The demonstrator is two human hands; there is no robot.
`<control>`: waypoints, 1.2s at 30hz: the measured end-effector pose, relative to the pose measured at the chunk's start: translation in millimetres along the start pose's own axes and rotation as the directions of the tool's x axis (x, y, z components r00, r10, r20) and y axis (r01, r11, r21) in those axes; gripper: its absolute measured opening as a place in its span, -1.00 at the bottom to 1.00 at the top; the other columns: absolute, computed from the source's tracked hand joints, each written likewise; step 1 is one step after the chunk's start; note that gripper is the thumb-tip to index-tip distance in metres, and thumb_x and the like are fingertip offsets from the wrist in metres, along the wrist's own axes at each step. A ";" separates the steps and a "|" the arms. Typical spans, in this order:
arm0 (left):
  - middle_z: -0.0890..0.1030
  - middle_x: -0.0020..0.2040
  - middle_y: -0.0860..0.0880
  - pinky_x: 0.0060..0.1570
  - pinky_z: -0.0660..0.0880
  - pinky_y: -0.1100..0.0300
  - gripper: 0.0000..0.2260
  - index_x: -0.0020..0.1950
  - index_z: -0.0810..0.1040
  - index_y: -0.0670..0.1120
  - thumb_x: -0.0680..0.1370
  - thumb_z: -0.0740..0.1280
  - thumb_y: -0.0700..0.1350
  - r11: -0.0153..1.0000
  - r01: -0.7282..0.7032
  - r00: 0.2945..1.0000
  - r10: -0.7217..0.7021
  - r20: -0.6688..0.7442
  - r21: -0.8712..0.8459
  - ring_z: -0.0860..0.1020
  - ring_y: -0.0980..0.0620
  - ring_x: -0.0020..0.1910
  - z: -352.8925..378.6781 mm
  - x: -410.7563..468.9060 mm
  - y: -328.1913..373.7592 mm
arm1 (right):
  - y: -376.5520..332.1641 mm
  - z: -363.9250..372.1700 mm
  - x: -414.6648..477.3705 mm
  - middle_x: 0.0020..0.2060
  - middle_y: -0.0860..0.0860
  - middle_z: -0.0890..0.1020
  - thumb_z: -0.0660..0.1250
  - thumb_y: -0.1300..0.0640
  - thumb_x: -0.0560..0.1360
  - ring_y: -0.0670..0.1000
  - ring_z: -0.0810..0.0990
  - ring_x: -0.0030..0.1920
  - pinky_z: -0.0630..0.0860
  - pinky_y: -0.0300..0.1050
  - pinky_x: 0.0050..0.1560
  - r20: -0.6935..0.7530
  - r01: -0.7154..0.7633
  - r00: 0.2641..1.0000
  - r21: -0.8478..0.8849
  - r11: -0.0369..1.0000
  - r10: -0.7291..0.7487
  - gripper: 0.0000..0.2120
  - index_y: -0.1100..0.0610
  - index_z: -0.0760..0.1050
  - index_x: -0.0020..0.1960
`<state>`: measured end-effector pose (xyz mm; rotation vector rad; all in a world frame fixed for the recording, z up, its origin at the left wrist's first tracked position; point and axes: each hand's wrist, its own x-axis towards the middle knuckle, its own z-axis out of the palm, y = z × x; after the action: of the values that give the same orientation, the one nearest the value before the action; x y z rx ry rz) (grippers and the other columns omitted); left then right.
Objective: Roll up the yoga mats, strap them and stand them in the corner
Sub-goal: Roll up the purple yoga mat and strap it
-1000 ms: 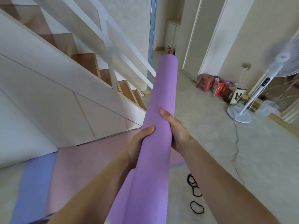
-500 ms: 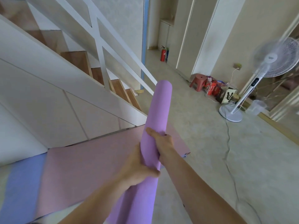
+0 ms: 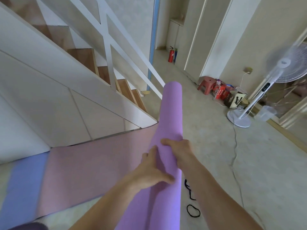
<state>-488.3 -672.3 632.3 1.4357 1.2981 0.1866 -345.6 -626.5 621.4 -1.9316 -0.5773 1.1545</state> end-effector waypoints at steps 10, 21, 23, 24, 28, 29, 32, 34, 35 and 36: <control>0.70 0.12 0.06 0.05 0.62 0.04 -0.31 0.36 0.46 0.06 0.32 0.59 -0.33 0.797 -0.248 0.969 0.216 -0.123 -0.551 0.68 0.02 0.10 3.6 -0.6 -14.7 | 13.8 -17.6 8.6 0.10 0.03 0.70 0.50 -0.25 0.35 0.07 0.67 0.12 0.56 0.05 0.19 0.432 -0.089 0.901 0.129 0.988 0.025 -0.40 0.08 0.56 0.25; 0.30 0.39 0.02 0.19 0.50 0.08 0.20 0.57 0.02 0.20 0.07 0.63 0.13 0.993 -0.095 0.995 0.094 -0.013 -0.065 0.46 -0.01 0.31 22.5 28.0 -6.5 | 3.9 -13.0 -6.4 0.04 0.05 0.63 0.63 -0.13 0.14 0.15 0.63 0.01 0.61 0.08 0.06 -0.085 0.091 0.992 -0.074 0.993 -0.098 -0.25 0.17 0.48 0.20; 0.40 0.31 0.06 0.10 0.54 0.10 0.13 0.53 0.09 0.09 0.09 0.64 0.06 0.987 -0.146 0.978 0.133 -0.162 -0.071 0.52 0.05 0.20 35.9 24.7 -2.7 | 7.4 -5.7 -14.4 0.06 0.05 0.62 0.62 -0.16 0.19 0.15 0.62 0.04 0.60 0.07 0.09 -0.081 0.094 0.992 -0.055 0.994 -0.099 -0.25 0.15 0.44 0.23; 0.52 0.23 0.11 0.05 0.59 0.05 0.00 0.45 0.25 0.12 0.08 0.64 0.02 0.970 -0.193 0.961 0.155 -0.231 -0.150 0.59 0.08 0.13 38.0 25.9 -6.1 | 10.0 -6.9 -16.7 0.07 0.03 0.62 0.61 -0.17 0.21 0.13 0.63 0.05 0.60 0.06 0.10 -0.052 0.106 0.993 -0.017 0.994 -0.107 -0.25 0.15 0.43 0.24; 0.68 0.12 0.15 0.07 0.62 0.03 -0.23 0.32 0.45 0.13 0.18 0.61 -0.24 0.865 -0.272 0.960 0.217 -0.175 -0.421 0.65 0.09 0.13 23.9 16.7 -12.8 | -5.2 -42.6 -14.7 0.10 -0.04 0.69 0.53 -0.17 0.33 -0.08 0.68 0.01 0.59 -0.17 -0.11 0.292 0.072 0.946 0.233 0.970 -0.141 -0.41 0.11 0.53 0.24; 0.68 0.15 0.12 0.08 0.61 0.04 -0.22 0.36 0.45 0.09 0.22 0.61 -0.30 0.843 -0.294 0.956 0.262 -0.134 -0.451 0.65 0.07 0.15 20.0 12.4 -8.9 | -10.7 -51.7 -11.4 0.11 -0.01 0.70 0.53 -0.17 0.35 -0.05 0.69 0.05 0.60 -0.19 -0.11 0.378 0.068 0.910 0.271 0.960 -0.171 -0.40 0.11 0.54 0.27; 0.67 0.20 0.06 0.11 0.60 0.03 -0.23 0.39 0.45 0.09 0.28 0.59 -0.38 0.823 -0.290 0.946 0.324 -0.016 -0.488 0.64 0.02 0.18 11.3 14.5 -3.0 | -22.6 -63.9 -7.2 0.13 0.13 0.69 0.50 -0.11 0.33 0.11 0.66 0.14 0.58 0.00 0.14 0.474 0.054 0.851 0.347 0.936 -0.225 -0.41 0.19 0.58 0.26; 0.65 0.23 0.08 0.21 0.56 0.00 -0.22 0.42 0.43 0.08 0.27 0.58 -0.33 0.880 -0.235 0.948 0.302 0.105 -0.413 0.61 0.04 0.21 3.2 21.7 -6.0 | -23.2 -62.7 -7.2 0.07 0.17 0.70 0.56 0.00 0.20 0.16 0.68 0.07 0.60 0.03 0.10 0.417 0.085 0.878 0.349 0.933 -0.236 -0.37 0.26 0.61 0.19; 0.62 0.24 0.11 0.23 0.55 0.02 -0.19 0.44 0.40 0.07 0.26 0.59 -0.28 0.917 -0.208 0.954 0.267 0.136 -0.340 0.60 0.08 0.22 0.2 25.0 -7.8 | -22.0 -59.7 -9.8 0.02 0.17 0.71 0.58 0.06 0.13 0.16 0.70 0.01 0.64 0.03 0.02 0.345 0.119 0.907 0.339 0.933 -0.241 -0.37 0.28 0.61 0.15; 0.56 0.28 0.13 0.23 0.55 0.04 -0.13 0.49 0.34 0.06 0.24 0.59 -0.22 0.955 -0.183 0.969 0.214 0.119 -0.233 0.57 0.09 0.23 -1.9 25.7 -6.8 | -19.7 -55.2 -12.2 -0.03 0.15 0.73 0.60 0.10 0.09 0.15 0.71 -0.06 0.66 0.03 -0.04 0.240 0.160 0.941 0.304 0.939 -0.238 -0.38 0.26 0.61 0.11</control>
<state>-483.8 -653.2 614.2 1.3614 0.9826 0.3451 -302.7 -645.7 658.5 -1.4472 -0.6982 1.3028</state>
